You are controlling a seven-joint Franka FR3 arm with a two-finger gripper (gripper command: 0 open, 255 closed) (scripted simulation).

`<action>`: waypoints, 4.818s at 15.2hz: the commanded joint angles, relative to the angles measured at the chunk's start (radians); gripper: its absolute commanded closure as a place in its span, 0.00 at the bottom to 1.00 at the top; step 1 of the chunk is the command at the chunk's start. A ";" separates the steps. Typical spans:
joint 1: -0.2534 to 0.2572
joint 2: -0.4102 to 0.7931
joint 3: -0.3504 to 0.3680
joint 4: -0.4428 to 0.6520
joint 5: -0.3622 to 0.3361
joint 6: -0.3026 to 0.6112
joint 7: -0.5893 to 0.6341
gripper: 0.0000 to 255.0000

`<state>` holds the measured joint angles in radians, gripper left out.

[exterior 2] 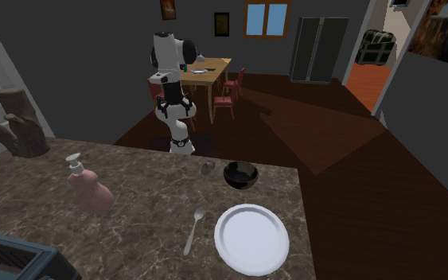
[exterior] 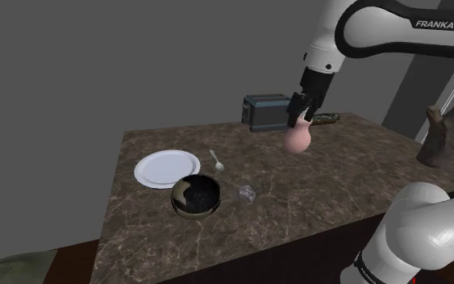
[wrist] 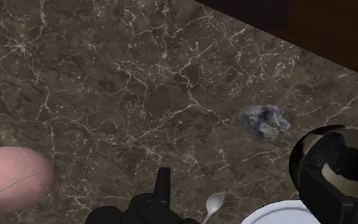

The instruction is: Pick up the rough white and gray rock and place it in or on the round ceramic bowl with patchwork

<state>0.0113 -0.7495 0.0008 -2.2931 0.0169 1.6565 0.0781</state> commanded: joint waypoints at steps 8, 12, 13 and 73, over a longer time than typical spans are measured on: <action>0.011 0.031 0.195 -0.152 -0.027 0.191 0.193 0.00; 0.006 0.097 0.312 -0.204 -0.057 0.298 0.319 0.00; 0.003 0.119 0.343 -0.212 -0.068 0.324 0.352 0.00; -0.290 0.640 0.872 -0.252 -0.369 0.800 1.890 0.00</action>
<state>-0.2788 -0.1092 0.8729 -2.5447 -0.3517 2.4566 1.9682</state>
